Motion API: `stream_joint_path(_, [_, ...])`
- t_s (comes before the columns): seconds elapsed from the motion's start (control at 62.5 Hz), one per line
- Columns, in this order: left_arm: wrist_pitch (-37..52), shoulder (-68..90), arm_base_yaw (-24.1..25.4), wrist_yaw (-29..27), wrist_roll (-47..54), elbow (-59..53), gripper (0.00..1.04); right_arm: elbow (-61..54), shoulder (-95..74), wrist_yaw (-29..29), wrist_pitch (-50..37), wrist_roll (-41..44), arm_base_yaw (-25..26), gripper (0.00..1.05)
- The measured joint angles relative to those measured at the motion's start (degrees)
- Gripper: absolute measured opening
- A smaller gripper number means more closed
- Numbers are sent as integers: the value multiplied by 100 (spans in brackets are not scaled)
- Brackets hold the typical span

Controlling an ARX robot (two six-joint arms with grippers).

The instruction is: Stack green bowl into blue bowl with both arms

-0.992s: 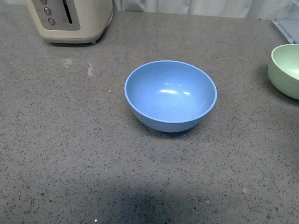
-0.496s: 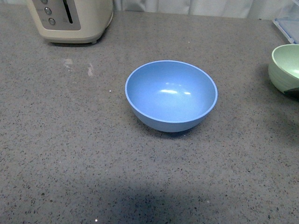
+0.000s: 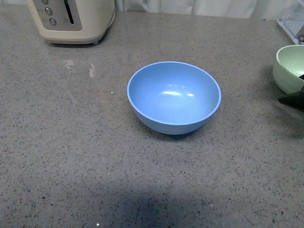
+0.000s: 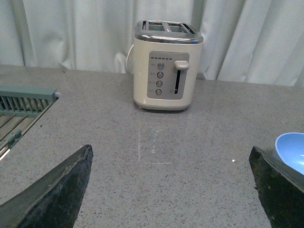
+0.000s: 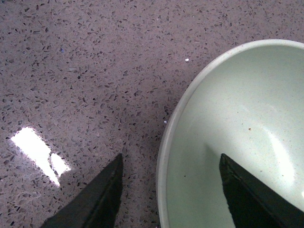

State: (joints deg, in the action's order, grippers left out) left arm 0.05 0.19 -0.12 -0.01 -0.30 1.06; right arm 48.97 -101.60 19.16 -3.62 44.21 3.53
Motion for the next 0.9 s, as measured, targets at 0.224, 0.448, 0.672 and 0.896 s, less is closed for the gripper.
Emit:
stream_joint_path(0.224, [0, 0, 0, 0, -2, 0, 98, 20, 0, -13, -11, 42, -4, 25])
stream_joint_path(0.448, [0, 0, 0, 0, 0, 0, 98, 28, 70, 9, 0, 129, -2, 2])
stream_joint_path(0.672, [-2, 0, 0, 0, 0, 0, 98, 94, 632, 369, 433, -87, -330, 2])
stream_joint_path(0.896, [-2, 0, 0, 0, 0, 0, 98, 339, 1558, 745, 647, -984, -1792, 2])
